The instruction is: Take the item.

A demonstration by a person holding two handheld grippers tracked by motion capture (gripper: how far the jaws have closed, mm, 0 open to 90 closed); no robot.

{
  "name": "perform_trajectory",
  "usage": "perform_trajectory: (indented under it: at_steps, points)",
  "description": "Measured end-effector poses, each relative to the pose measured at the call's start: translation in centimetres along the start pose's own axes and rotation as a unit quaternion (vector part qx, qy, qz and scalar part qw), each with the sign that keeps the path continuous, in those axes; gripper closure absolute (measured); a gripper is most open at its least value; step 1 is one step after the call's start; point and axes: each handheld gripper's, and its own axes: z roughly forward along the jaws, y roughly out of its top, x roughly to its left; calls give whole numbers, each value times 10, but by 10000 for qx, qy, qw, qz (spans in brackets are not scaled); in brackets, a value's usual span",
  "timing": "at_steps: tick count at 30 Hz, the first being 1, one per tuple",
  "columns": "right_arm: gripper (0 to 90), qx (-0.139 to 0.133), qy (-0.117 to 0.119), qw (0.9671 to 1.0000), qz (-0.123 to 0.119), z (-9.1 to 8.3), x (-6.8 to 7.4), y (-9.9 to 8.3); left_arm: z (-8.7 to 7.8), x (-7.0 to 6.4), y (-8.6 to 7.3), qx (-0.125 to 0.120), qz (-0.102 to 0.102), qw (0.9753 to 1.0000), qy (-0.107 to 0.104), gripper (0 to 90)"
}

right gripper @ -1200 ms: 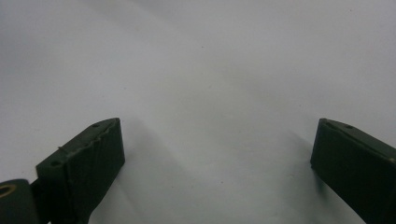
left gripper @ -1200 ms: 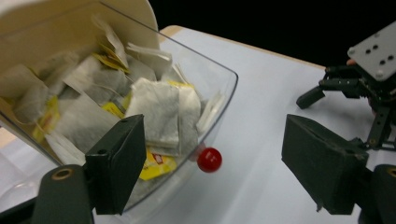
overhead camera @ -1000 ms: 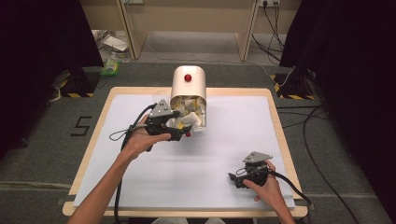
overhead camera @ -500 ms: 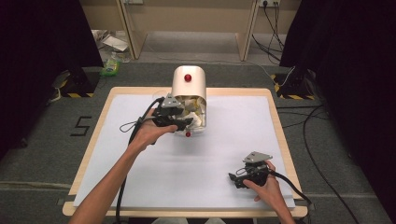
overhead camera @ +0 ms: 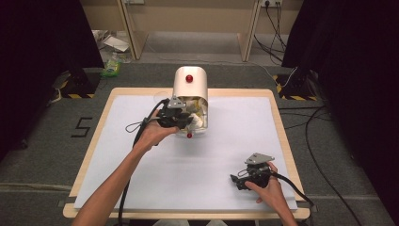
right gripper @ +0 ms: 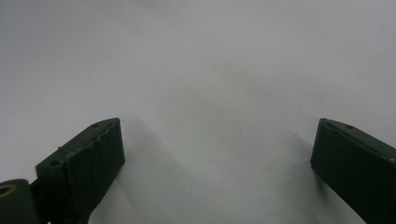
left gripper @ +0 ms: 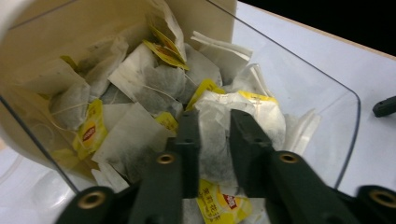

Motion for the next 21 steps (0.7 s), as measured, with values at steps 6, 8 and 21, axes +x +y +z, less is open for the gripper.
perform_trajectory:
  at_steps: [6,8,21]
  points:
    - [35,1,1,10000,1,0,0,0,-6,-1,1,-108,80,9999,7,858]
    - [35,0,0,10000,0,0,0,0,-9,0,2,-173,47,9998,-9,863]
    - [34,-2,2,10000,-2,0,0,0,-47,10,17,-693,-131,9974,-138,864]
